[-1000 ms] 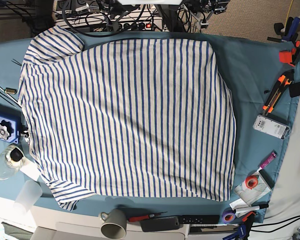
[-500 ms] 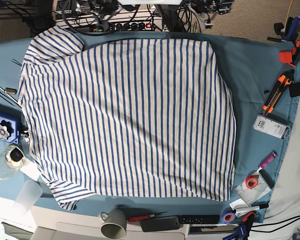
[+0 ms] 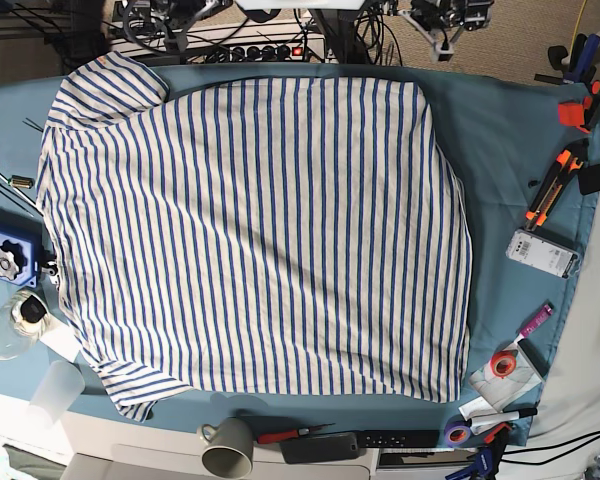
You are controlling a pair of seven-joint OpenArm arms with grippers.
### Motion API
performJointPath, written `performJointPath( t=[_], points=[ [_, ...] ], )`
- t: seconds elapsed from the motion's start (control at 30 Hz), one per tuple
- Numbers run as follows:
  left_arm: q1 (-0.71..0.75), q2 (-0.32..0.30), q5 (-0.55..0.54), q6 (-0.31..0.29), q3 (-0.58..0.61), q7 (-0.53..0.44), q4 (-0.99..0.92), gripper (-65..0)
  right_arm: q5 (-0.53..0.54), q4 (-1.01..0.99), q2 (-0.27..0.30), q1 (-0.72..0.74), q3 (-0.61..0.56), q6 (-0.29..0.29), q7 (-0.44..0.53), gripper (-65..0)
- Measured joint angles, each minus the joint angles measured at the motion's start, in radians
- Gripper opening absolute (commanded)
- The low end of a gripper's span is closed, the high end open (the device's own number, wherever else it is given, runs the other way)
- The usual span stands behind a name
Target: Fold the T-shirt properly
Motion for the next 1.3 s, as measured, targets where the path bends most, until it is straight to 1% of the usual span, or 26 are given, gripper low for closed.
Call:
performJointPath(
  t=[0.07,0.23,0.33,0.5,0.77,0.83,0.93,1.17,1.3],
  points=[
    [0.037,0.002,-0.028,0.000,0.000,0.002,0.035,-65.0,0.007,0.070,-0.002,-0.049,-0.005,0.006,-0.001,-65.0],
    [0.114,0.000,-0.056,0.000,0.000,0.005,0.132,-65.0,0.020,0.261,0.002,-0.164,-0.049,0.008,0.000,-65.0],
    [0.153,-0.011,-0.063,0.008,0.000,0.005,0.202,-65.0,0.020,0.363,0.007,-0.223,-0.076,0.010,0.000,-65.0],
    [0.257,-0.025,-0.060,0.011,0.001,0.014,0.341,-65.0,0.017,0.491,0.029,-0.305,-0.079,0.002,-0.004,-65.0],
    [0.481,-0.025,-0.064,0.012,0.002,0.011,0.697,-65.0,0.017,0.681,0.084,-0.436,-0.080,-0.001,-0.004,-65.0],
    [0.549,-0.026,-0.089,0.012,0.002,0.021,0.795,-65.0,0.016,0.735,0.092,-0.478,-0.080,-0.001,-0.005,-65.0],
    [0.632,-0.027,-0.122,0.012,0.002,0.022,0.938,-65.0,0.016,0.821,0.095,-0.536,-0.074,-0.001,-0.005,-65.0],
    [0.758,-0.028,-0.122,0.009,0.002,0.027,1.211,-65.0,0.017,1.028,0.096,-0.664,-0.055,-0.001,-0.024,-65.0],
    [0.797,-0.028,-0.122,0.011,0.002,0.086,1.329,-65.0,0.017,1.140,0.097,-0.714,-0.034,-0.001,-0.047,-65.0]
  ],
)
